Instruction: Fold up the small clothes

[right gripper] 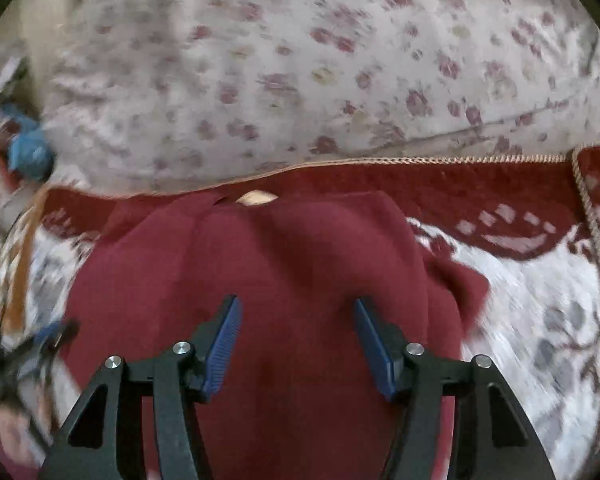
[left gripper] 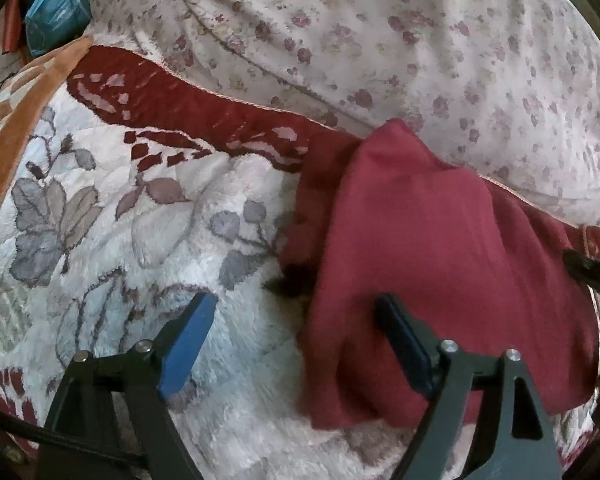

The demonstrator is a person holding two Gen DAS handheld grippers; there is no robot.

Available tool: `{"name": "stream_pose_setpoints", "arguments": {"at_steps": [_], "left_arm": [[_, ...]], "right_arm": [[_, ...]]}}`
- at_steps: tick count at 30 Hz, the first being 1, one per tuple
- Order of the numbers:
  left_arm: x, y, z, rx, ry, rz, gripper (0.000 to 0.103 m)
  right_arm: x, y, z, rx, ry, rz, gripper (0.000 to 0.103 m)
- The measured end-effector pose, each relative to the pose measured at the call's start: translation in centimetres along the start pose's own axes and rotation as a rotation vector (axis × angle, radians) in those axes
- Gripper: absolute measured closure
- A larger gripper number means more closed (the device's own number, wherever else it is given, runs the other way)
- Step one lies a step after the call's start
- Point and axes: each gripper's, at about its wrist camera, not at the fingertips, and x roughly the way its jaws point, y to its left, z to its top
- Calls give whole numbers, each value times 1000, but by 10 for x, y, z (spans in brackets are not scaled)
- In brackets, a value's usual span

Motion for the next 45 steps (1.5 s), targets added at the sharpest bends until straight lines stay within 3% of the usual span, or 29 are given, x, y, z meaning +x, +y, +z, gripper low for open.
{"name": "stream_pose_setpoints", "arguments": {"at_steps": [4,9,12,16,21,23,25,32,39,45], "left_arm": [[7,3,5,-10,14,-12,17],[8,8,6,-21,13,-31,16],[10,13,7,-39,16,-54,15],[10,13,6,-37,12,-63,15],[13,15,6,-40,20,-74,14],[14,15,7,-43,28,-81,13],[15,16,7,-44,33,-84,12],[22,15,9,-33,39,-81,10],[22,17,9,-33,36,-86,10],[21,16,8,-32,31,-83,10]], "right_arm": [[26,-16,12,24,-5,-62,42],[3,6,16,11,-14,-112,41],[-7,50,22,-85,-20,10,41],[14,130,26,-245,16,132,41],[71,207,28,-387,71,132,42],[93,220,32,-404,82,93,48],[116,228,37,-400,99,73,53],[159,230,48,-351,104,31,53],[124,223,51,-323,93,84,53],[104,242,33,-405,120,128,48]]}}
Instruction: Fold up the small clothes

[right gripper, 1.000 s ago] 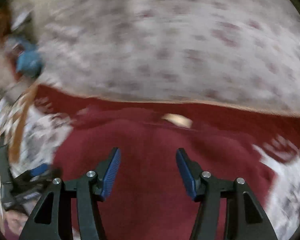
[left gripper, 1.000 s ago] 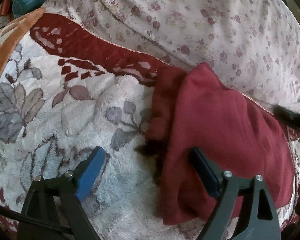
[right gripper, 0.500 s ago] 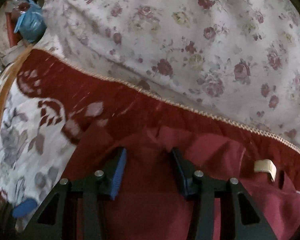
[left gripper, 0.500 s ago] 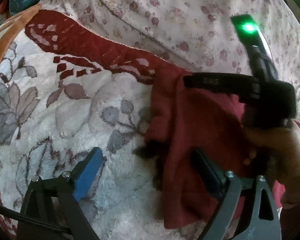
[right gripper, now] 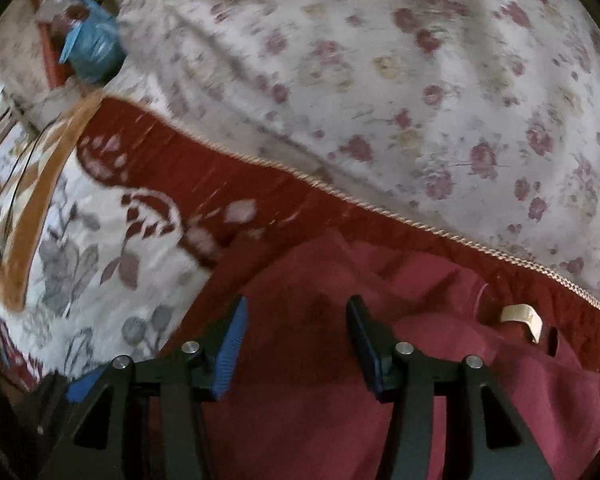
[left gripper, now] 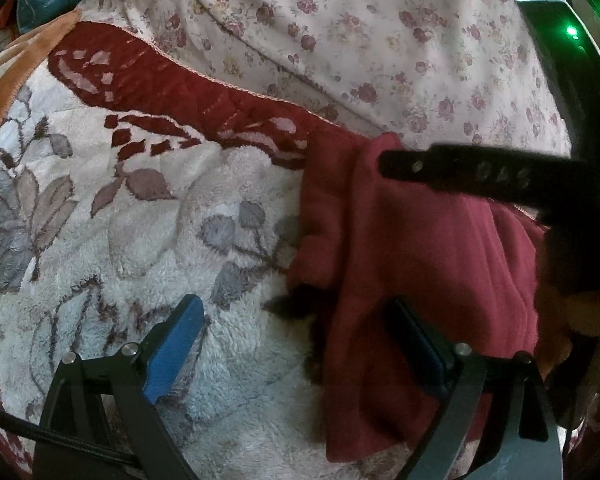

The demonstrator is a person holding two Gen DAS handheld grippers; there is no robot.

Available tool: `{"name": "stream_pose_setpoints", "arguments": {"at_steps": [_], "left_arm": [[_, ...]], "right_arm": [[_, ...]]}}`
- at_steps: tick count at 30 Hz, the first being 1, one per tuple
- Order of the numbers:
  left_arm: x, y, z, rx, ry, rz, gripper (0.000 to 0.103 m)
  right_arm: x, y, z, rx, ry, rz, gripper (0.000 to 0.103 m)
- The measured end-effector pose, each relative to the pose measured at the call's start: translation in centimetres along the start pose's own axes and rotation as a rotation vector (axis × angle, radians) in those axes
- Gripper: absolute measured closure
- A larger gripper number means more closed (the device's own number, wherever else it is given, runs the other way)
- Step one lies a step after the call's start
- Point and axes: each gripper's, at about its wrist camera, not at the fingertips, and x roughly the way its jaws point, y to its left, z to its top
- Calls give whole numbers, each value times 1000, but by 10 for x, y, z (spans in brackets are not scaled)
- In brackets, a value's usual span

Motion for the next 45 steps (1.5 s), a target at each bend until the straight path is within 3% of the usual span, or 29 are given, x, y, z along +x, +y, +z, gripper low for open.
{"name": "stream_pose_setpoints", "arguments": {"at_steps": [12,17,21,28,31,33,35,36,38,40,43,45], "left_arm": [[1,1,0,-4,4,-4,8],[2,2,1,-6,8,-9,8],[2,2,1,-7,8,-9,8],[2,3,2,-12,12,-17,8],[1,4,3,-17,16,-28,8],[1,5,4,-22,16,-34,7],[1,6,5,-34,13,-45,6],[1,6,5,-42,9,-49,6],[1,6,6,-58,-3,-55,6],[1,6,6,-62,-13,-58,6],[3,4,8,-69,-17,-90,6],[5,3,9,-84,-9,-139,17]], "right_arm": [[40,10,10,-7,28,-48,45],[30,14,14,28,35,43,27],[30,24,11,4,50,31,26],[46,43,8,-45,83,-5,9],[54,50,9,-106,91,-35,7],[53,48,9,-104,82,-30,11],[49,42,8,-97,68,-41,34],[45,37,8,-91,60,-28,39],[35,26,6,-55,52,41,69],[23,14,5,-7,46,119,80],[6,3,3,35,15,171,84],[0,-1,2,54,7,193,85]]}}
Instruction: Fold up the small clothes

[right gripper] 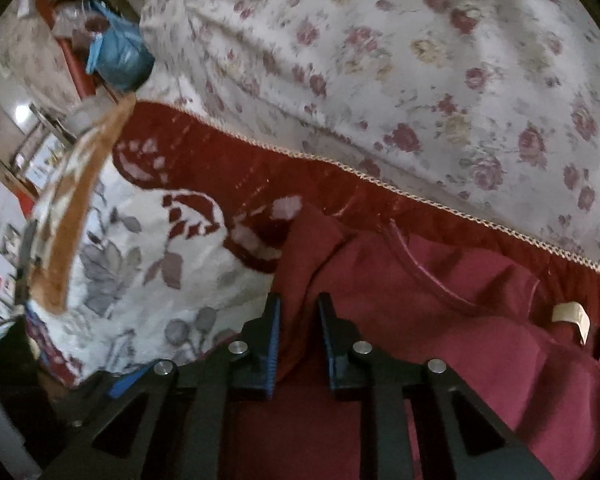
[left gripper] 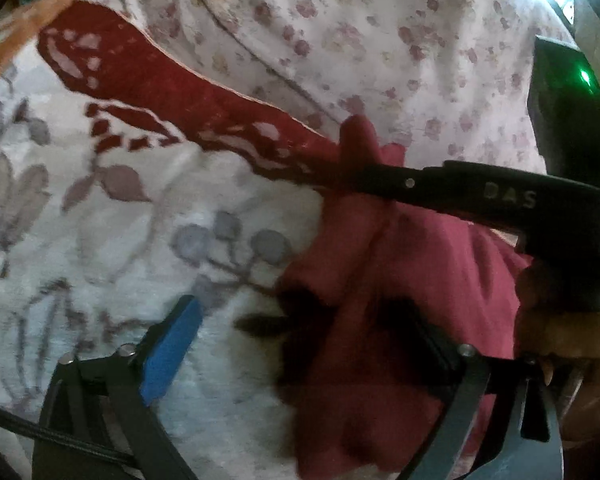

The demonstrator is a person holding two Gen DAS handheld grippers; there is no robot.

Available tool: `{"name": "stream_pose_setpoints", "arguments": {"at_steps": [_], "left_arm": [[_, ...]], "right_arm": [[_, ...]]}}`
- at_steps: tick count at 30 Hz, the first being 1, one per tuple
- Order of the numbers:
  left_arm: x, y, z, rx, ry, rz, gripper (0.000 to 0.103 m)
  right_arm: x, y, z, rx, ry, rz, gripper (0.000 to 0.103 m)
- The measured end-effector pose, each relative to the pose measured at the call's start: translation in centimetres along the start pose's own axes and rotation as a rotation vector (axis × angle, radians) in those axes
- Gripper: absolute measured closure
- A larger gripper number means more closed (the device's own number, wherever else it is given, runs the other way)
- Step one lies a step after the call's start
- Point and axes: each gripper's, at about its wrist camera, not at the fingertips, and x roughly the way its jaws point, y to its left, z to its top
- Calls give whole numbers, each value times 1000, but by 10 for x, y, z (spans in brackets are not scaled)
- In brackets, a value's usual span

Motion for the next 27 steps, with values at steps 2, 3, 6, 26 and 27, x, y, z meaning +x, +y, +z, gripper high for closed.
{"name": "stream_pose_setpoints", "arguments": {"at_steps": [2,3,6,26,27], "left_arm": [[-1,-3,2,10,-6,-38,53],[-2,-5,3,20,8,-86,63],[-10,-13,0,57,-26,-96,72],[-39,-39,5,178,-87,-139,71],[-39,-39,5,188,-80,-118,63]], "right_arm": [[-6,-3,-2,13,-4,21,86],[-9,-3,-2,11,-5,24,86],[-16,-4,-4,4,-9,24,87],[12,26,14,-77,117,-128,61],[9,24,13,-80,99,-127,64]]}}
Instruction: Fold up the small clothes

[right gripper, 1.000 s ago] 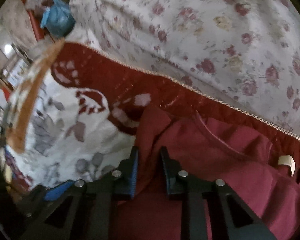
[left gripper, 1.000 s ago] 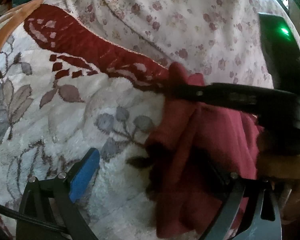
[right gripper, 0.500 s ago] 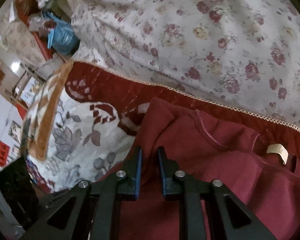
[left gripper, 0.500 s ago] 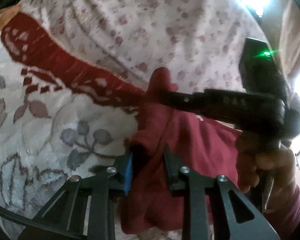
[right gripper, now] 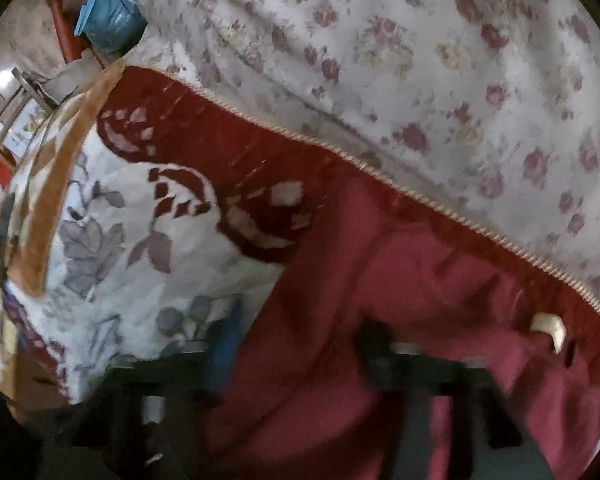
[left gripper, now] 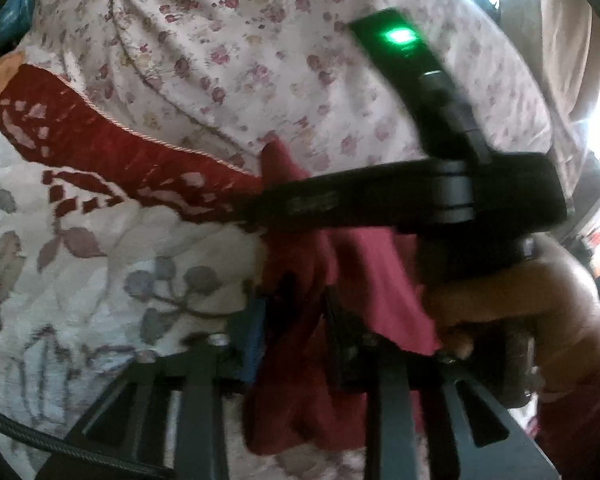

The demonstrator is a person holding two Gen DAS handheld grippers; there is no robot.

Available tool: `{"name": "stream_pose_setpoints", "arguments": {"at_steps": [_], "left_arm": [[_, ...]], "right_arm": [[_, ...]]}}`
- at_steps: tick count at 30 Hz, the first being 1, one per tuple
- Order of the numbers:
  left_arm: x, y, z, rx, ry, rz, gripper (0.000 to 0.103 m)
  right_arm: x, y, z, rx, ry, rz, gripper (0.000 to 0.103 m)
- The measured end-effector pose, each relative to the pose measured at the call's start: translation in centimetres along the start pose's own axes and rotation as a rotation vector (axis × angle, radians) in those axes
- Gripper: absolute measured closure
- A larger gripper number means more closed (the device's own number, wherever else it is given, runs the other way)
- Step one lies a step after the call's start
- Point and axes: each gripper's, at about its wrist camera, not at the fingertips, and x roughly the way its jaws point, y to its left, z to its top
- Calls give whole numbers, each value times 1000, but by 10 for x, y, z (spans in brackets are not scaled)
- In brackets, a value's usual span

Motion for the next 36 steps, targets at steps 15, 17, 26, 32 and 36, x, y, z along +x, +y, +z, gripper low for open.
{"name": "stream_pose_setpoints", "arguments": {"at_steps": [15,17,26,32,36], "left_arm": [[10,-1,-13,7,94,0,39],[12,-2,-13,1,116,-25,82],[-19,-51,-12,76,29,-43,86],[-36,-113,-10,181,-2,-48,86],[-32,-160,-17,247,10,-74,86]], "right_arm": [[-45,-32,-18,81,-157,97,71],[-49,-34,-21,81,-161,102,71],[-90,-54,-34,87,-205,109,75],[-140,-72,-48,79,-259,88,77],[-175,-99,-71,86,-289,52,78]]}}
